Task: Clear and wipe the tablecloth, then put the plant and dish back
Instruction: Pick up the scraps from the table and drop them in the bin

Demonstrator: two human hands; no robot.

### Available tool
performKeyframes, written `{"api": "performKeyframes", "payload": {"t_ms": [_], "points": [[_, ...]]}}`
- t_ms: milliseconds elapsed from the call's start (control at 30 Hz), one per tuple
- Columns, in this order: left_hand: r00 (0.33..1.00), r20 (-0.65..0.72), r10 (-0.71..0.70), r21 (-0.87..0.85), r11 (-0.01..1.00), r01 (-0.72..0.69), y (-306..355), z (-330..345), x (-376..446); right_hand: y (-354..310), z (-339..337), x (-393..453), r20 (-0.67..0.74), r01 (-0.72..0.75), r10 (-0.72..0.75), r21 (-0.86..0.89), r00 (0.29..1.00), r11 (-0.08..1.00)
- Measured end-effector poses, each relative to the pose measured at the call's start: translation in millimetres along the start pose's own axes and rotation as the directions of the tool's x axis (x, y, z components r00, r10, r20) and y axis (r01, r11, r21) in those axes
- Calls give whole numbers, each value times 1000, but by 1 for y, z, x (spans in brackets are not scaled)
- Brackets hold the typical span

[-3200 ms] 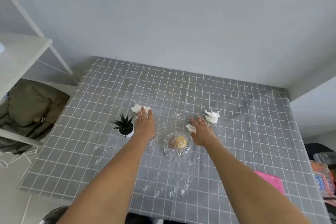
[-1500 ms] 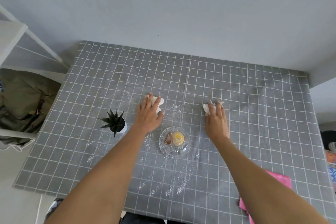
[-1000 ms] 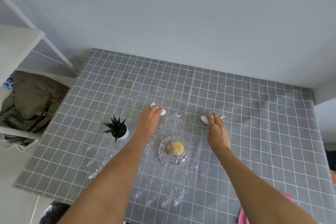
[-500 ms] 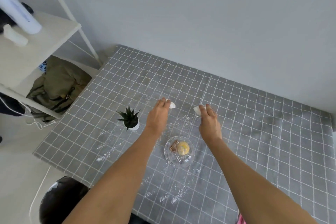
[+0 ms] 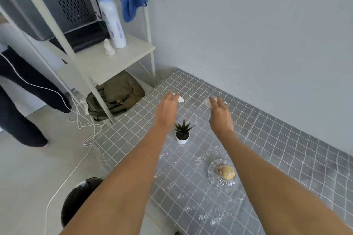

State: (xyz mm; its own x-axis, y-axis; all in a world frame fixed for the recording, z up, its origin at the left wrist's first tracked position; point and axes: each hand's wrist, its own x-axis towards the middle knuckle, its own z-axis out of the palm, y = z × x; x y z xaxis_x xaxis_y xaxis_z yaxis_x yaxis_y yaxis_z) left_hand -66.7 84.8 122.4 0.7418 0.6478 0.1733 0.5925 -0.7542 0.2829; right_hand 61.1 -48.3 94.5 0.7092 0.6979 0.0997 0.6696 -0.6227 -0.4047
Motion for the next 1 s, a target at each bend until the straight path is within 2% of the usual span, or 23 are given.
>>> {"api": "performKeyframes", "payload": {"t_ms": [233, 333, 467, 600, 800, 900, 1000], "points": [[994, -24, -104, 61, 993, 106, -135, -54, -76, -136, 32, -31, 4, 119, -119, -10, 993, 993], [985, -50, -164, 57, 984, 167, -193, -75, -117, -196, 61, -57, 49, 164, -163, -11, 985, 986], [973, 3, -231, 47, 972, 231, -266, -94, -175, -272, 105, -98, 85, 221, -220, 2, 972, 975], [948, 1, -318, 26, 948, 318, -329, -103, -235, -334, 150, -136, 165, 279, -280, 34, 946, 960], [875, 50, -481, -3, 876, 482, -391, -105, -302, -393, 208, -177, 320, 367, -362, 47, 875, 929], [840, 68, -538, 10, 843, 539, -410, -93, -322, -408, 235, -188, 375, 399, -400, 83, 836, 913], [782, 75, -619, -57, 780, 623, -421, -69, -337, -412, 266, -198, 450, 412, -417, 113, 790, 904]]}}
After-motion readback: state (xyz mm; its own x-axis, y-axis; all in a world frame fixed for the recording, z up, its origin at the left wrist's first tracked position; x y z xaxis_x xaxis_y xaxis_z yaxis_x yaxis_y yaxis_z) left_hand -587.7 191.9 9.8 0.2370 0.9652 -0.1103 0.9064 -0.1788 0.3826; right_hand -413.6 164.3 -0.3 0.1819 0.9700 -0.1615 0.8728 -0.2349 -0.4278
